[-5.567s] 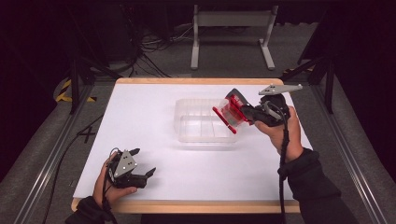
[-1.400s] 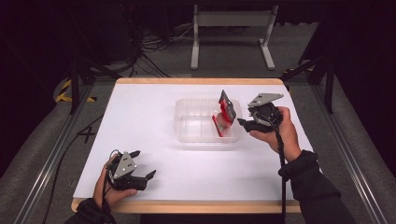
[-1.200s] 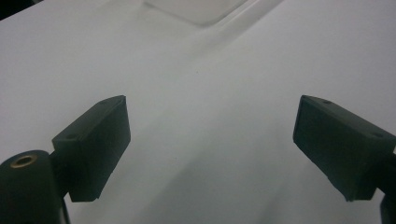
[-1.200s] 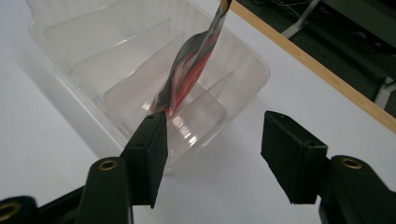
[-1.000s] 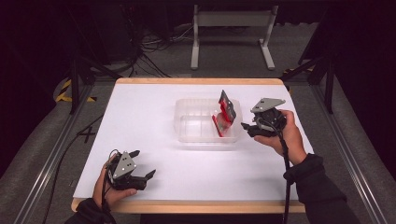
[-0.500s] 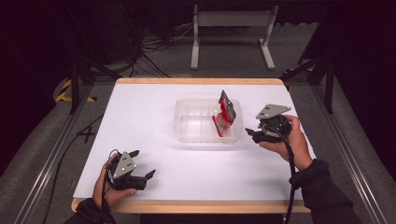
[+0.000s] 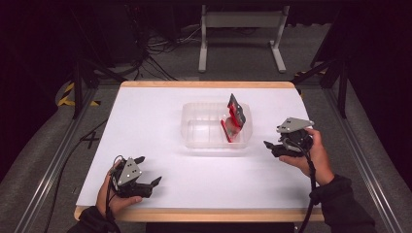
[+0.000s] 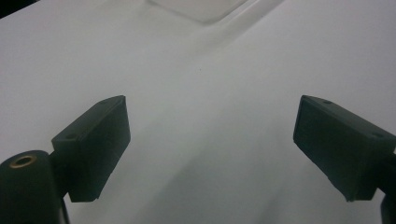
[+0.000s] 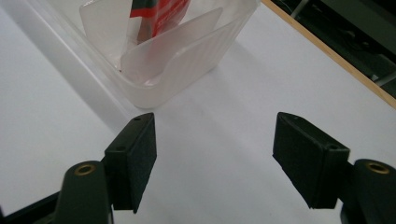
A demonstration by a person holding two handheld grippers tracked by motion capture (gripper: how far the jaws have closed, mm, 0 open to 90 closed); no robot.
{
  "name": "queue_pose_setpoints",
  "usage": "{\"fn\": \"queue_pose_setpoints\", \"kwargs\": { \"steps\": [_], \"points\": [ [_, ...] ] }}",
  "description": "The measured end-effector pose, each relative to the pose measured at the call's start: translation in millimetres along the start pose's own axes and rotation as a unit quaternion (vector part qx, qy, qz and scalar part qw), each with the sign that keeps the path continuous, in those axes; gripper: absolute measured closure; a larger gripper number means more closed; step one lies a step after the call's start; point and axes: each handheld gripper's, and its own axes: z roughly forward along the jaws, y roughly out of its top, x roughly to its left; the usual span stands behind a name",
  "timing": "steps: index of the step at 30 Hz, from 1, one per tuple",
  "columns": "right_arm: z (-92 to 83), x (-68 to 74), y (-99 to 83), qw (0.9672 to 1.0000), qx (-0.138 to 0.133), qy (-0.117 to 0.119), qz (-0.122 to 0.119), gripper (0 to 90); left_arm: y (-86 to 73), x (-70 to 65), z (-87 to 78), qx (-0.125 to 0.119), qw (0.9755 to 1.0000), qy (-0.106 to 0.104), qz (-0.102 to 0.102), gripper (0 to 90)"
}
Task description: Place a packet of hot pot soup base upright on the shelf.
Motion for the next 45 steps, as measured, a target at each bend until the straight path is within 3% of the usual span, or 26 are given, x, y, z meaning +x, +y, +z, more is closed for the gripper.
{"fn": "queue_pose_setpoints", "kwargs": {
  "steps": [4,23,27,35,45],
  "points": [
    [-1.5,1.6,-6.2,0.9999,0.001,-0.011,-0.010,29.0,0.1,-0.3,-0.4,0.000,1.0000,0.001,0.001,11.6],
    [-14.2,11.4,-51.6,0.9973,-0.073,-0.012,-0.008,24.4,0.0,0.4,-1.9,-0.004,1.0000,0.000,-0.003,11.6],
    [-18.6,15.0,-62.4,0.9949,-0.100,-0.010,-0.004,23.1,-0.5,1.6,-3.4,-0.008,0.9999,0.002,-0.008,11.6],
    [-23.1,21.2,-81.9,0.9913,-0.129,-0.024,0.000,18.8,-0.8,3.8,-8.5,-0.016,0.9998,0.007,-0.012,11.6],
    [-32.3,17.2,-107.1,0.9880,-0.148,-0.041,0.021,13.2,-2.9,8.5,-17.9,-0.031,0.9992,0.017,-0.019,11.3]
  ]
}}
